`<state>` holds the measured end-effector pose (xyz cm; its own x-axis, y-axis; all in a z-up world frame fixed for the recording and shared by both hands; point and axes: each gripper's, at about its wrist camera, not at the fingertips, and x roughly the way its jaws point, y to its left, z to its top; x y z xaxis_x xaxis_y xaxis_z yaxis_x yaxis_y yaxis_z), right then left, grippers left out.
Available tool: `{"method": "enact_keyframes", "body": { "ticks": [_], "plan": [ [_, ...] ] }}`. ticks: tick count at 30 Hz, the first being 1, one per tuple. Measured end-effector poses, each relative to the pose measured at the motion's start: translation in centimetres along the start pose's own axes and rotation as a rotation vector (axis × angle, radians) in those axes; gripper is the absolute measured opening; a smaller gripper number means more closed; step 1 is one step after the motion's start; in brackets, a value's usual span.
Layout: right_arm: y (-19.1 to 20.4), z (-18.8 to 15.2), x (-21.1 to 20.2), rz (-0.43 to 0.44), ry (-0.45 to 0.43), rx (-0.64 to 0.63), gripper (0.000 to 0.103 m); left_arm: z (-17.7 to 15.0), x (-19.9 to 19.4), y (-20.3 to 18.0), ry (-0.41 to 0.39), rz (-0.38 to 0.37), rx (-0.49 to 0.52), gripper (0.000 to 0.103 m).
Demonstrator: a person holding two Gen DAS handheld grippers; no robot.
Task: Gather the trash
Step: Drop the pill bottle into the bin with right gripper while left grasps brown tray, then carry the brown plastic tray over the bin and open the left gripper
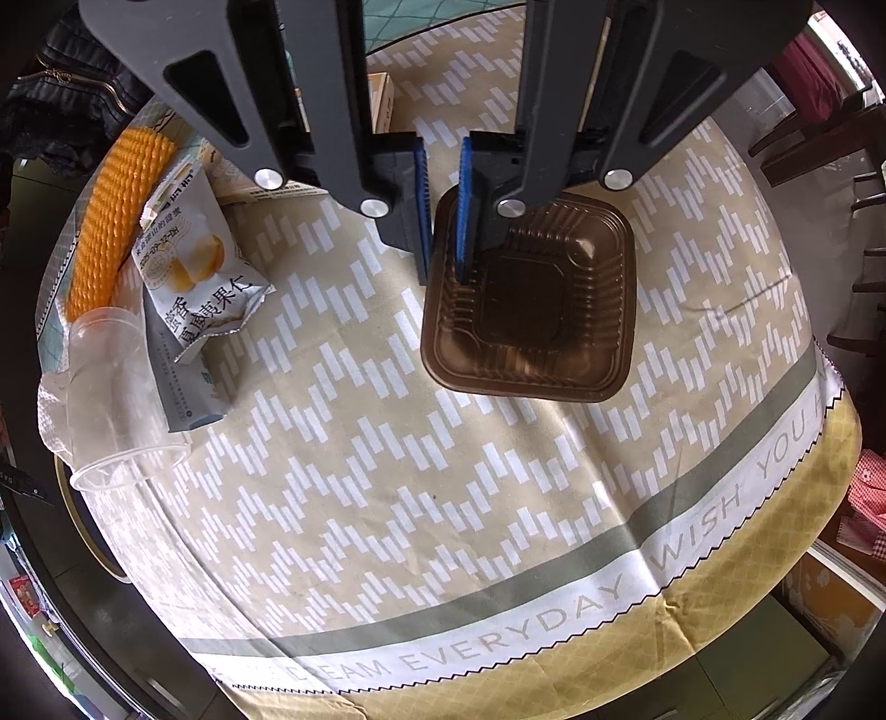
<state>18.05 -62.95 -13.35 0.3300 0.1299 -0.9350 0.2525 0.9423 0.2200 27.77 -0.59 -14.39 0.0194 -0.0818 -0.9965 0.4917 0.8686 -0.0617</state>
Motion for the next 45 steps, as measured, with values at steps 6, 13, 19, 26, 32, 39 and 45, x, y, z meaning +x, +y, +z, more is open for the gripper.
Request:
{"method": "enact_keyframes", "body": {
  "ticks": [6,13,19,26,32,39,45],
  "plan": [
    [2.5,-0.5,0.5,0.029,0.008,-0.047,0.064,0.5,-0.5,-0.1,-0.011,0.020,-0.001,0.005],
    [3.5,-1.4,-0.3,0.062,-0.006,-0.083,0.064,1.3,-2.6,-0.9,-0.049,0.048,0.005,0.005],
    [4.1,-3.0,-1.2,0.090,-0.030,-0.104,0.064,2.7,-4.8,-3.0,-0.071,0.074,0.053,0.005],
    [3.2,-5.9,-3.5,0.114,-0.089,-0.096,0.064,5.2,-8.1,-9.7,-0.102,0.098,0.192,0.005],
    [0.7,-8.6,-6.3,0.097,-0.146,-0.077,0.065,8.3,-8.9,-20.7,-0.128,0.085,0.398,0.005],
    [-4.6,-12.0,-8.8,0.078,-0.190,-0.007,0.065,14.6,-6.5,-35.8,-0.138,0.015,0.611,0.005],
    [-9.3,-15.6,-10.0,0.072,-0.200,0.081,0.065,19.1,-1.3,-45.3,-0.090,-0.010,0.687,0.005]
  ]
}}
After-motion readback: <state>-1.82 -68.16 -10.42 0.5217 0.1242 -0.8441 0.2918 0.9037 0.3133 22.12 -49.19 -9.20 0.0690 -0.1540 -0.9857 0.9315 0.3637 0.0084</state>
